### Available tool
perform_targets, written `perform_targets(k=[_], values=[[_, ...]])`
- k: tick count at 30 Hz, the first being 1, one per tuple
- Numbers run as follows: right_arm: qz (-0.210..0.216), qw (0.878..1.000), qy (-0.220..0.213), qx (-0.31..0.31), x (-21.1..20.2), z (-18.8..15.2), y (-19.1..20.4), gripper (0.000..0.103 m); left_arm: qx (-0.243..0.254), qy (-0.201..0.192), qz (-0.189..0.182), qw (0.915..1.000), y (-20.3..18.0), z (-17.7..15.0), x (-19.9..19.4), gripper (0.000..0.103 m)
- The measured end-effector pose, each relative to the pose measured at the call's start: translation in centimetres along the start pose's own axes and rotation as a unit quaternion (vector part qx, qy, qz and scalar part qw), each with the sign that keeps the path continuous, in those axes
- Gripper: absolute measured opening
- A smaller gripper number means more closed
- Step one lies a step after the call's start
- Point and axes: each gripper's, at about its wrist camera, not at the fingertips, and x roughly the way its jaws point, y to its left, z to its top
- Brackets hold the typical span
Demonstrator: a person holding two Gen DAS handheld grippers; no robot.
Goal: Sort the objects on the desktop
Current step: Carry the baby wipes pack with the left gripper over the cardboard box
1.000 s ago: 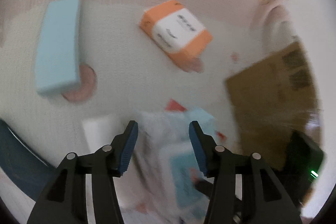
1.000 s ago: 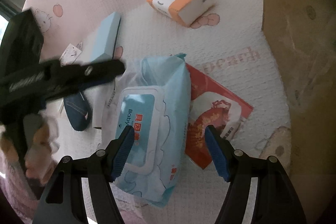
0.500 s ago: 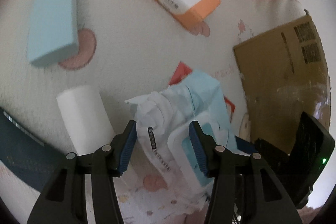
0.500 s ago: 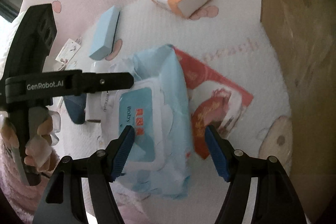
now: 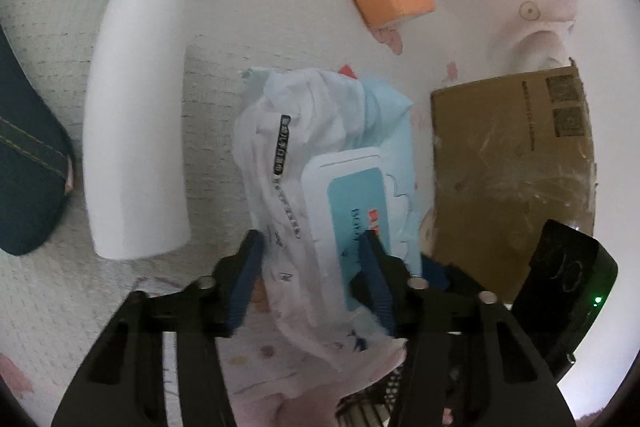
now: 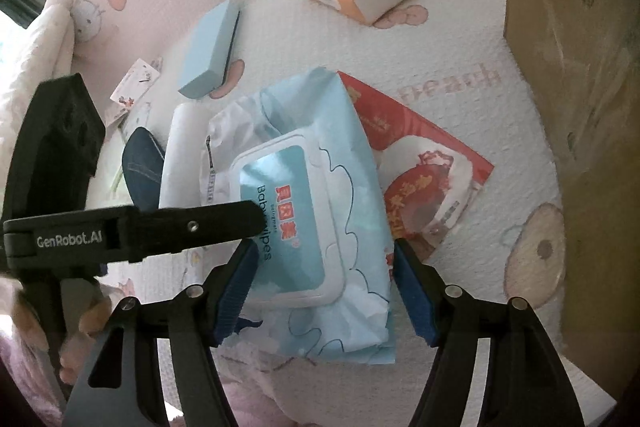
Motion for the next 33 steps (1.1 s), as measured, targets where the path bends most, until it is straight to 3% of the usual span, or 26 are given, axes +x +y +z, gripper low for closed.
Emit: perform_targets(k=[3, 10, 13, 18, 28, 33], values=[[-0.004, 1.0, -0.003, -0.018, 0.0, 0.0, 0.4, 0.063, 0.029, -0.013, 0.025, 0.9992, -0.8, -0.1, -0.8, 0.045], [-0.019, 0.998, -0.018, -0.052, -0.4, -0.2, 1.2, 0.058, 0.044, -0.021, 0.031, 0.9983, -2.1, -1.1, -1.0, 0.042], [-0.036, 0.997, -0.037, -0.064, -1.0, -0.2, 1.6, 0.048, 0.054, -0.034, 0.041, 0.9971, -2.7, -1.4, -1.5, 0.04], [-0.045, 0.996, -0.054, -0.061, -2.2, 0.8, 1.3, 0.034, 0.041, -0.036, 0.019, 0.9983, -3.0, -1.5, -2.2, 0.039], [-0.05, 0.993, -0.087, -0.064, -5.3, 1.5, 2.2, 0.032, 0.068, -0.081, -0.001, 0.9943, -4.9, -0.3, -4.3, 0.037], [-0.058, 0.988, -0.122, -0.071, -8.2, 1.7, 3.3, 0.032, 0.084, -0.111, -0.03, 0.9898, -3.4, 0.8, -8.4, 0.036]])
